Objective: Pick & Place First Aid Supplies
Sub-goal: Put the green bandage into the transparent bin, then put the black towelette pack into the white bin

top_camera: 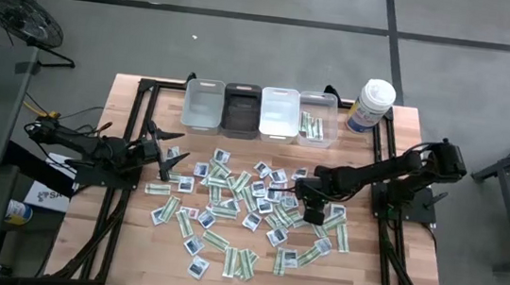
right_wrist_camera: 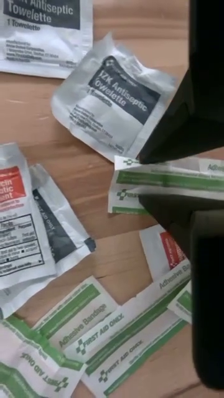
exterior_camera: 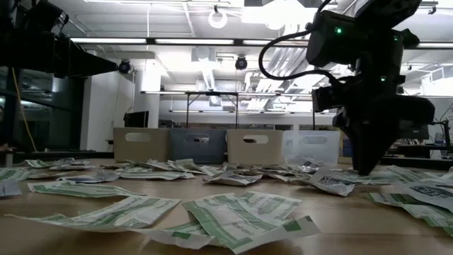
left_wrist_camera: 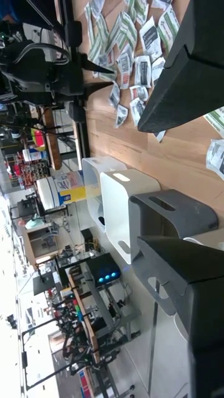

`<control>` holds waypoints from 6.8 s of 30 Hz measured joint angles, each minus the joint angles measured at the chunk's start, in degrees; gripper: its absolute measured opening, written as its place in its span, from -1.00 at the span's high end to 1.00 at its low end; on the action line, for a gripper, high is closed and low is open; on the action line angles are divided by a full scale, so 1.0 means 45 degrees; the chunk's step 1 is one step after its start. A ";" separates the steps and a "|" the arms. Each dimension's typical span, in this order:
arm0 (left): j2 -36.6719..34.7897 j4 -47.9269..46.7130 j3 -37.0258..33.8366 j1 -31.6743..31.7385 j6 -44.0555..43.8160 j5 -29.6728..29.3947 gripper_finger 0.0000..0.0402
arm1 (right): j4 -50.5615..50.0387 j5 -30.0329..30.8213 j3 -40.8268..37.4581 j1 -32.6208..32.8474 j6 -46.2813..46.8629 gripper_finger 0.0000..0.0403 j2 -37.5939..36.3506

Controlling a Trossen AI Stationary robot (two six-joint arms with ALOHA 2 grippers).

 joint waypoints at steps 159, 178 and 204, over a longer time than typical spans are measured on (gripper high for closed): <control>-0.0001 0.0000 0.0000 0.0002 0.0000 -0.0001 -0.40 | -0.0856 -0.1045 -0.1987 -0.3147 0.9993 -0.01 -0.5457; 0.0002 0.0000 0.0002 0.0000 0.0000 0.0001 -0.40 | 0.1519 -0.1989 -0.1957 -0.3075 1.1202 -0.01 -0.2472; 0.0004 0.0000 0.0004 -0.0002 0.0000 -0.0002 -0.40 | 0.1968 -0.2017 -0.1957 -0.3079 1.1102 0.61 -0.2186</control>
